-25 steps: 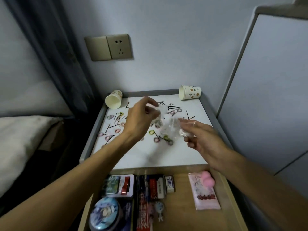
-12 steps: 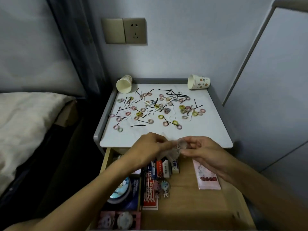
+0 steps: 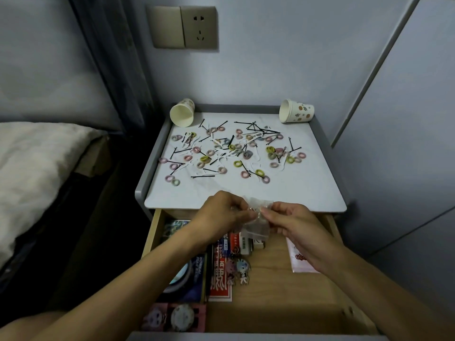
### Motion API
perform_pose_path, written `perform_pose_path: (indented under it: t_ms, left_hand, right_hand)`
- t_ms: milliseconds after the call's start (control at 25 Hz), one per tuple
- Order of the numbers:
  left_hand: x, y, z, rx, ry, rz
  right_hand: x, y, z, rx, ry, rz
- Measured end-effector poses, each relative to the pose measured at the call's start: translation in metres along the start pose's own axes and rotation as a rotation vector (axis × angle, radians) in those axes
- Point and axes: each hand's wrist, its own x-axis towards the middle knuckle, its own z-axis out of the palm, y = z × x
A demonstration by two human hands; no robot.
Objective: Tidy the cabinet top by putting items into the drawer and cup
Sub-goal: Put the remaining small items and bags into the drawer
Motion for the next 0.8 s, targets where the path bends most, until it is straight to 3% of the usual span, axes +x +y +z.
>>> perform_pose_path:
  t_ms: [200,520,800]
  left_hand:
    - [-0.004,-0.007,0.0,-0.079,-0.041,-0.081]
    - [-0.004,-0.009,0.002,-0.102,0.107,-0.076]
    - [-0.005,-0.015,0.007,-0.004,0.139,-0.072]
  right_hand:
    - [-0.006,-0.001,-0.003,-0.097,0.049,-0.057]
    - [-0.01,0.001,0.003,-0.195,-0.003,-0.11]
    - [-0.008,0.011,0.003,-0.113,-0.054,0.006]
